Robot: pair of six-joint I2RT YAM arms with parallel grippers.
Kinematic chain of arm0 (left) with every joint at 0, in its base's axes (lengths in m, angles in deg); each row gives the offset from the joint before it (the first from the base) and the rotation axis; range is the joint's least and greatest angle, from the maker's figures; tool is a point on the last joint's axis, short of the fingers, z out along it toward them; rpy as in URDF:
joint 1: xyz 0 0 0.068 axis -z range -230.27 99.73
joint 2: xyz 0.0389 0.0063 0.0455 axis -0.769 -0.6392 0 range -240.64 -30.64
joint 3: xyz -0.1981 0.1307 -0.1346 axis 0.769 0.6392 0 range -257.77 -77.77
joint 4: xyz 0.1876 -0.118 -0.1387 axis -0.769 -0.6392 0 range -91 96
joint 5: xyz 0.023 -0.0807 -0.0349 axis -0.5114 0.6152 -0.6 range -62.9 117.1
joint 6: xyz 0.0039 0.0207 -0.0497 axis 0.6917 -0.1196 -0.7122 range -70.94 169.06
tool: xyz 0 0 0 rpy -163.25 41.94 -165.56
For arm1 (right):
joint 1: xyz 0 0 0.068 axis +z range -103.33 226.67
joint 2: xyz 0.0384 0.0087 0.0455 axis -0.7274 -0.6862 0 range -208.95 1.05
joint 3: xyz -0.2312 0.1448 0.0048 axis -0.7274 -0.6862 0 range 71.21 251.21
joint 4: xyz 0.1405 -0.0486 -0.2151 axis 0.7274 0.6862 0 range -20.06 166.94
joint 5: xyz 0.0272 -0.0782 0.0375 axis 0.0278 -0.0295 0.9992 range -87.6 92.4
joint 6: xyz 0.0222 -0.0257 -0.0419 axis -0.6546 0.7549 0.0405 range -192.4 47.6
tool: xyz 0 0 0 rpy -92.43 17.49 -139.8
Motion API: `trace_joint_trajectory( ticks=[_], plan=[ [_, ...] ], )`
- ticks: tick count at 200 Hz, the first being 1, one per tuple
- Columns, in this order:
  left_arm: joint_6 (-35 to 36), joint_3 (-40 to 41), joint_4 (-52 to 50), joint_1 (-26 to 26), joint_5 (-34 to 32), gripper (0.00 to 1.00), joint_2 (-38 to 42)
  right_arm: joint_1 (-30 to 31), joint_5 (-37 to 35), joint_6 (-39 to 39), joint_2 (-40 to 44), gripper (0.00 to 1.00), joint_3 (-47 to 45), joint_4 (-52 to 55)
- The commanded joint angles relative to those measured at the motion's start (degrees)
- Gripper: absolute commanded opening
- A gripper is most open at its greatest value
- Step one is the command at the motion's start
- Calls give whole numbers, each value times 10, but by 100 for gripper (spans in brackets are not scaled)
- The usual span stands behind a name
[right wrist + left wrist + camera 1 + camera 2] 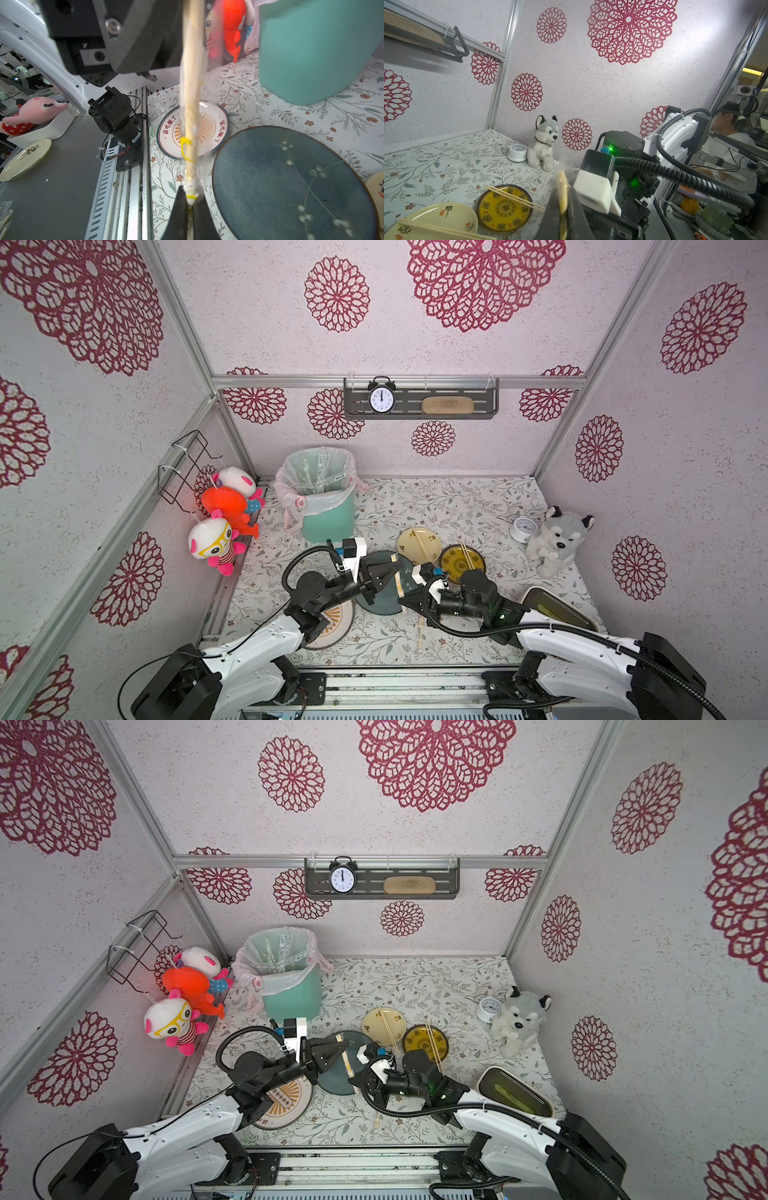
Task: Remove the packaging of disposable chopsticks
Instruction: Remove the packet bag from the disposable chopsticks.
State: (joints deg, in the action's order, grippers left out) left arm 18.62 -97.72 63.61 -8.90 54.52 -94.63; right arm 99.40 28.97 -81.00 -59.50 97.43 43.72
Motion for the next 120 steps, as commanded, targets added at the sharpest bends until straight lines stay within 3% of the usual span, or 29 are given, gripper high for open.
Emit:
trace_joint_trajectory(
  ticks=[1, 63, 80, 100, 120],
  plan=[
    [-7, 59, -72, 21, 31, 9, -52, 0, -7, 3, 52, 0, 56, -239],
    [-3, 67, -43, 50, 23, 11, -83, -6, -28, -25, 62, 0, 49, -319],
    [8, 66, -97, 42, 15, 11, -39, -7, -21, -20, 70, 0, 62, -302],
    [51, 41, -235, 45, -20, 9, 33, -5, -12, -7, 76, 0, 83, -263],
    [60, 29, -247, 39, -9, 6, 54, -5, -2, -5, 69, 0, 91, -239]
  ],
)
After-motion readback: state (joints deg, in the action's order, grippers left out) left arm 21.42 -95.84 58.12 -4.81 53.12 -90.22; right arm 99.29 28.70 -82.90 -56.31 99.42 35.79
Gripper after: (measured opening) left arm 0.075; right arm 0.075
